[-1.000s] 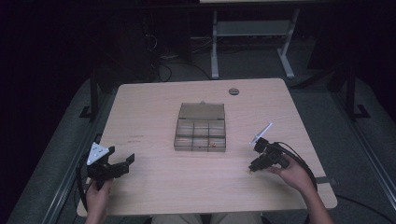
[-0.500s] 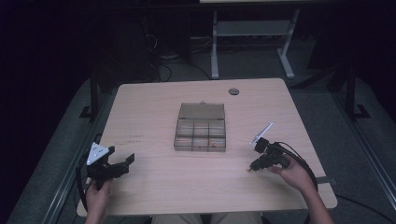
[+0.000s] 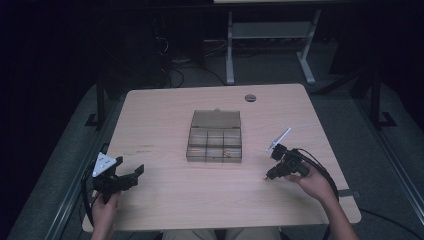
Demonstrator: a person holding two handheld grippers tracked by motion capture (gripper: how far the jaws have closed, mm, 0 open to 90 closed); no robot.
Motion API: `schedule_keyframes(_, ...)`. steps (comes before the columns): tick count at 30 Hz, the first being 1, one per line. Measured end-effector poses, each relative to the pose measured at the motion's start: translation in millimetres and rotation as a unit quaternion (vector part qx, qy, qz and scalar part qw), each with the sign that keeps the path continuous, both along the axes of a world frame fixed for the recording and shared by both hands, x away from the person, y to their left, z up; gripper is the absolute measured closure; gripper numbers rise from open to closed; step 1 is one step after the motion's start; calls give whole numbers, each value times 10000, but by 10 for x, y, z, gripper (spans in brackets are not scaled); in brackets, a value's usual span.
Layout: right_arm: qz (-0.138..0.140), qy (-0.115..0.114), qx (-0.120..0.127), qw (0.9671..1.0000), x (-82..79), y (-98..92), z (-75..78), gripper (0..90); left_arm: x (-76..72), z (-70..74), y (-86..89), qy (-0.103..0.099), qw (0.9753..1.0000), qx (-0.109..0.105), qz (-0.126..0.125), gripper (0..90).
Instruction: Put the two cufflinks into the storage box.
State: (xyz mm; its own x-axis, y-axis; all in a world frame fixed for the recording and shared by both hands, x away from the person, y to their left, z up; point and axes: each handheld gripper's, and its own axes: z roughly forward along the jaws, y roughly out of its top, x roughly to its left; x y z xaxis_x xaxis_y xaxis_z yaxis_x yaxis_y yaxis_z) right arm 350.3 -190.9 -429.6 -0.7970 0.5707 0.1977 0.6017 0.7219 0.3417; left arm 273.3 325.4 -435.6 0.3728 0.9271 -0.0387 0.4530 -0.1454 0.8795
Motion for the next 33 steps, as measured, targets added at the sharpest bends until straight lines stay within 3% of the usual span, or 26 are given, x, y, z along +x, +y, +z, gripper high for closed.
schedule_keyframes(14, -45, -99, 97, 9999, 133, 27, 153, 829, -1, 3, 5, -8, 10000, 7, -3, 132)
schedule_keyframes(33, 16, -225, 32, 9997, 326, 165, 372, 829, -2, 5, 6, -33, 10000, -13, -8, 132)
